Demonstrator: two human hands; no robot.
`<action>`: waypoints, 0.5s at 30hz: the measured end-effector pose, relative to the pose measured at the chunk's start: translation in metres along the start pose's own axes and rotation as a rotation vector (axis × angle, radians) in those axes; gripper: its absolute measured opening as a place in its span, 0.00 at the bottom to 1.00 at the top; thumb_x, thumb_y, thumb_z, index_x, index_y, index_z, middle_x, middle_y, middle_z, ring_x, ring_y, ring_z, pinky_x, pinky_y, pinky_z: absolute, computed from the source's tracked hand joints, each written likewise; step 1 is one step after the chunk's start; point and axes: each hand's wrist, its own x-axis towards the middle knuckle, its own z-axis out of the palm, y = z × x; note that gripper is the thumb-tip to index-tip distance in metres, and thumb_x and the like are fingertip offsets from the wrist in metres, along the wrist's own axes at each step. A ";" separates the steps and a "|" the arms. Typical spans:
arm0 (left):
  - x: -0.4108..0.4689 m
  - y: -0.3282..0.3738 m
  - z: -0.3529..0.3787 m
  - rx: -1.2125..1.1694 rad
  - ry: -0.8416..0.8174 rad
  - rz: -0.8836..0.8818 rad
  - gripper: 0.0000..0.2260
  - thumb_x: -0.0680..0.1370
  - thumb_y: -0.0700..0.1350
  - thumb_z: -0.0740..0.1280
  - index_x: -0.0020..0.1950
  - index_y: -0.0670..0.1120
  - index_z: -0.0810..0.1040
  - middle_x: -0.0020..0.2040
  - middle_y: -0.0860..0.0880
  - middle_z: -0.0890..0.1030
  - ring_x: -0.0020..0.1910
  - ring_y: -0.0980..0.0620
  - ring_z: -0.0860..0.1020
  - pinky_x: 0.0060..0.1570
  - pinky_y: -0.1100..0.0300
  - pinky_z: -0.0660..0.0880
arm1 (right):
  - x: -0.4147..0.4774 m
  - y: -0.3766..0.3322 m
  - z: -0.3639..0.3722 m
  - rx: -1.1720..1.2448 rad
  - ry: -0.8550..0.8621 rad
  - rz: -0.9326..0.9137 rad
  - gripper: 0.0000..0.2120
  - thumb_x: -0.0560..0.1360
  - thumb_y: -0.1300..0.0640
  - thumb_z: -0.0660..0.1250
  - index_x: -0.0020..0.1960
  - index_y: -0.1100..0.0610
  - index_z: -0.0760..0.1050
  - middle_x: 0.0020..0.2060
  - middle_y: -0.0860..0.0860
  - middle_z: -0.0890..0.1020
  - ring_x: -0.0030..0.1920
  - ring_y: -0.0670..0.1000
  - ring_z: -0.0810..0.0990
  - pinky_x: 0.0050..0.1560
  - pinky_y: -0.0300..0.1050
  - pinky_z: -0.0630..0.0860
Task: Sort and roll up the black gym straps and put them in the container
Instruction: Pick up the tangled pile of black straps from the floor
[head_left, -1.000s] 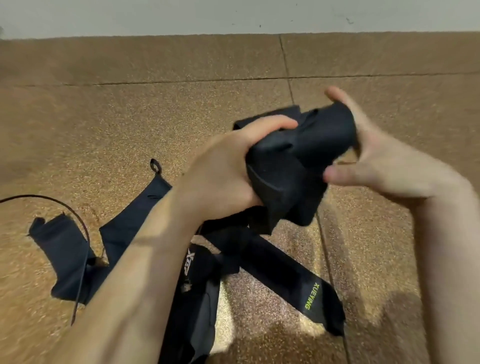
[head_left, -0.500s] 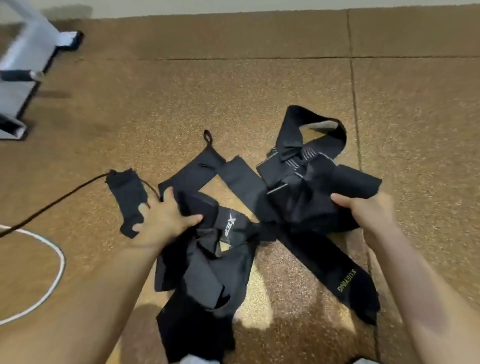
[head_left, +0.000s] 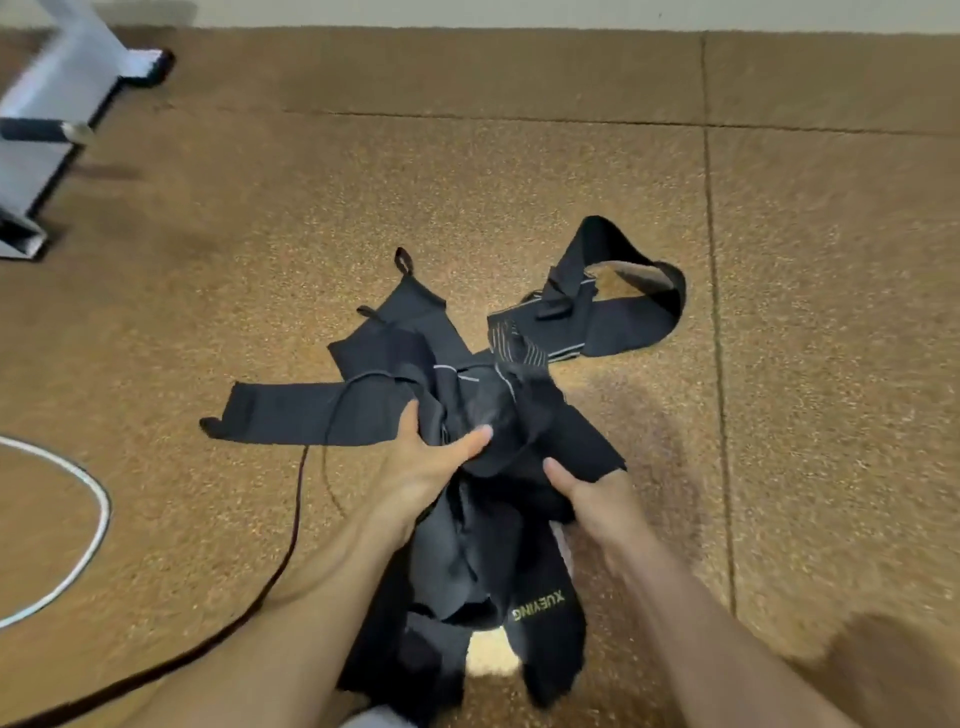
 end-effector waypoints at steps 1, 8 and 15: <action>0.001 0.009 0.005 0.013 -0.016 0.061 0.55 0.62 0.59 0.82 0.80 0.56 0.53 0.72 0.57 0.67 0.71 0.50 0.69 0.70 0.51 0.68 | 0.004 -0.008 -0.006 -0.046 -0.006 0.030 0.20 0.74 0.54 0.74 0.64 0.55 0.77 0.58 0.50 0.83 0.57 0.53 0.82 0.62 0.54 0.77; 0.013 0.059 0.060 0.485 0.062 0.460 0.54 0.64 0.56 0.80 0.78 0.62 0.46 0.76 0.46 0.62 0.74 0.42 0.63 0.68 0.44 0.69 | 0.007 -0.024 -0.012 0.211 -0.112 0.286 0.10 0.82 0.53 0.64 0.55 0.58 0.78 0.44 0.55 0.82 0.43 0.54 0.78 0.47 0.52 0.75; 0.030 0.065 0.075 0.719 0.071 0.497 0.42 0.71 0.57 0.74 0.76 0.65 0.51 0.74 0.40 0.61 0.73 0.36 0.59 0.66 0.44 0.68 | 0.016 -0.100 -0.105 -0.359 -0.549 0.517 0.16 0.79 0.54 0.67 0.62 0.62 0.77 0.62 0.67 0.79 0.59 0.59 0.83 0.51 0.48 0.81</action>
